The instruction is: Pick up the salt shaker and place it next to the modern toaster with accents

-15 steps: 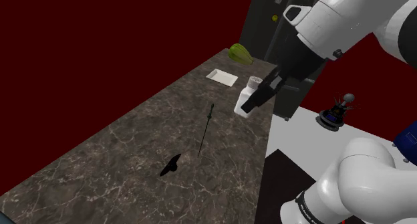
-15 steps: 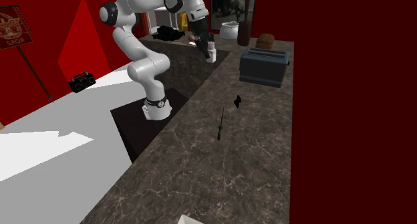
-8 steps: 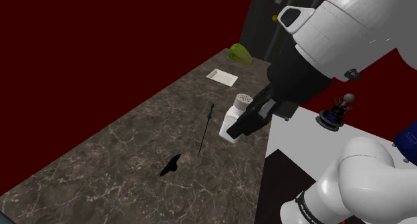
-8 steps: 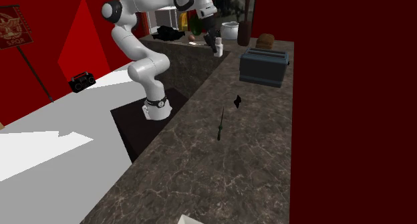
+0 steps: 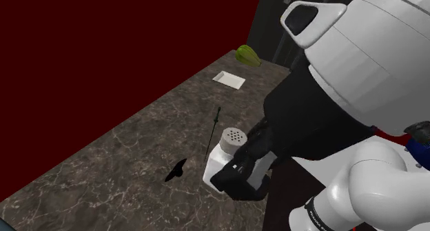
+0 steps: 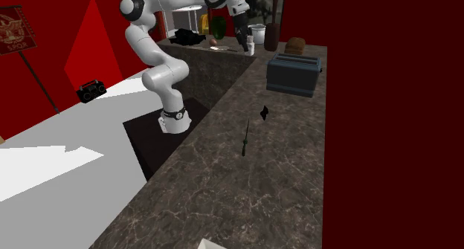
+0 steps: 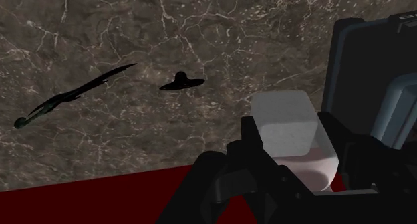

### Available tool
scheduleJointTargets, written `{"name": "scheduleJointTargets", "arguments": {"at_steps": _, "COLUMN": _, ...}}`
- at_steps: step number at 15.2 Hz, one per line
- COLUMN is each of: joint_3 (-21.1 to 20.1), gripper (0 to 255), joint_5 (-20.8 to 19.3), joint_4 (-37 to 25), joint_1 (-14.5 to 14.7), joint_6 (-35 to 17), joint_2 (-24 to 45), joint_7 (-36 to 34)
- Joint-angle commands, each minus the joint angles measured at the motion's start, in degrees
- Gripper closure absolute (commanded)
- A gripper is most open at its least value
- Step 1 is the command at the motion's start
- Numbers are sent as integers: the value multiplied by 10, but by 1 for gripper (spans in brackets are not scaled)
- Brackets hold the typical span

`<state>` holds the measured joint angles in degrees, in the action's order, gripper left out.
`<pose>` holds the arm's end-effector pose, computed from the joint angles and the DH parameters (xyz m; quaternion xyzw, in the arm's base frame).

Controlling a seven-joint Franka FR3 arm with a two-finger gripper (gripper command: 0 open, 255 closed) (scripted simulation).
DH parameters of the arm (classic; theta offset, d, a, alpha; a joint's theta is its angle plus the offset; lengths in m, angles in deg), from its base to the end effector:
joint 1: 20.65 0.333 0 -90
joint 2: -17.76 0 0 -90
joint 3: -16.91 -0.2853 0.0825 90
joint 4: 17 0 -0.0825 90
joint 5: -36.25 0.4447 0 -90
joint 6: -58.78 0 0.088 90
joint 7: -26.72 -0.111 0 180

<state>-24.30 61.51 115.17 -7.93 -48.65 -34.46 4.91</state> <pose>0.1999 0.4131 0.5647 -0.9682 -0.1795 -0.1688 0.0426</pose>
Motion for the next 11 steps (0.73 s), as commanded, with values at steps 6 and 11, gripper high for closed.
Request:
{"name": "scheduleJointTargets", "arguments": {"at_steps": 6, "joint_3": -124, "gripper": 255, "joint_5": 11, "joint_4": -111, "joint_1": -51, "joint_6": 0, "joint_2": 61, "joint_7": -98}}
{"name": "scheduleJointTargets", "arguments": {"at_steps": 11, "joint_3": -226, "gripper": 255, "joint_5": 5, "joint_4": -208, "joint_1": -119, "joint_6": 8, "joint_2": 103, "joint_7": -163}}
